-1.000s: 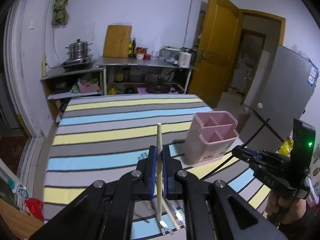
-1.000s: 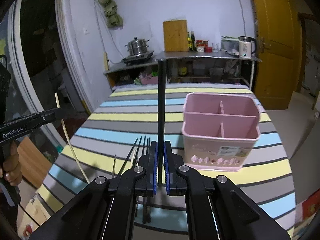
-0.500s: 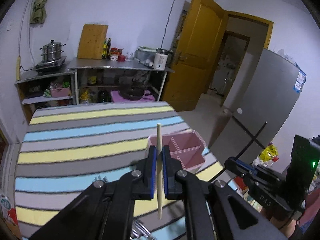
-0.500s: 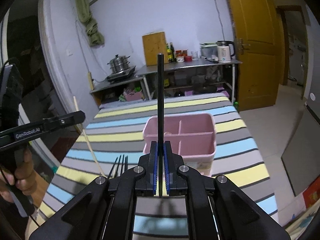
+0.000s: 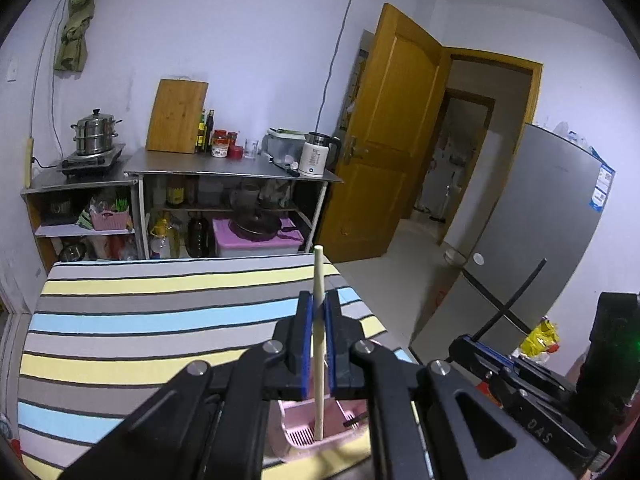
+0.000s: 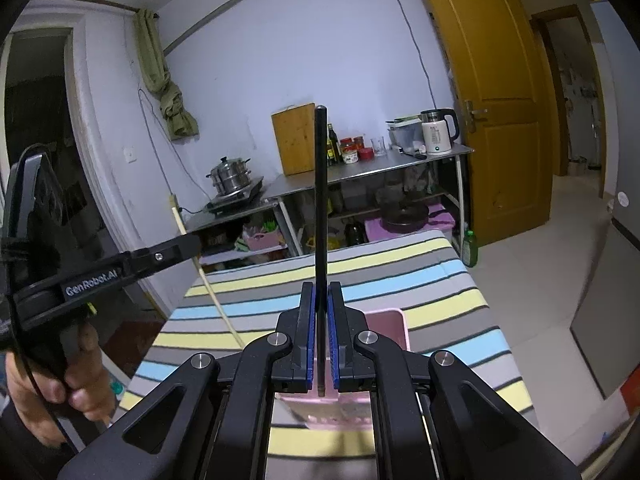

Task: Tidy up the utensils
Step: 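Lift both held chopsticks and carry them over the pink utensil holder, then lower both chopsticks into the pink holder and open both tools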

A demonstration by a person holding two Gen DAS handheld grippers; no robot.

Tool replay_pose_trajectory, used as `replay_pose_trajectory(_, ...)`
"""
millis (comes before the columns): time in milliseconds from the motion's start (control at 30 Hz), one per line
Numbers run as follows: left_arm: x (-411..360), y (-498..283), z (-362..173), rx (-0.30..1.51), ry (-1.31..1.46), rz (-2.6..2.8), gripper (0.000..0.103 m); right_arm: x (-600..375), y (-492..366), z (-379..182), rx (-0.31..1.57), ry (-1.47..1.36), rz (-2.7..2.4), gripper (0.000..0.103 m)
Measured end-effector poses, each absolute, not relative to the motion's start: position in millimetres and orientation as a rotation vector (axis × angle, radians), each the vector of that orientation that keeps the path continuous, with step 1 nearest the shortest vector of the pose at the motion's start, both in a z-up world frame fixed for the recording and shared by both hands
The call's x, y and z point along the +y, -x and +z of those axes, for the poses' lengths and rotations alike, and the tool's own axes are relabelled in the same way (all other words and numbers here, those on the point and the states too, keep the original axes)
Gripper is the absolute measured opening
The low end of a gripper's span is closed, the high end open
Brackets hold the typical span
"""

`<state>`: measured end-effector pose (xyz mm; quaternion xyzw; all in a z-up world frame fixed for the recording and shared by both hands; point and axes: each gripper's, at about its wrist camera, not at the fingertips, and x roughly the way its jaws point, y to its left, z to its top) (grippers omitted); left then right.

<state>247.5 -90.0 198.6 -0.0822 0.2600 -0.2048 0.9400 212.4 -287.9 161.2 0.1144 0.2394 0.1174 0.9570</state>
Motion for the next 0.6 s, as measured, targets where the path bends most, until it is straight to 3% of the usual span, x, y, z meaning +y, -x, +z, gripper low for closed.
replay_pose_trajectory(600,-85.9,-265.0,114.0,0.653,0.186,-0.405,0.007,-270.0,-250.3,79.3,0.659,-0.227,0.256,0.006)
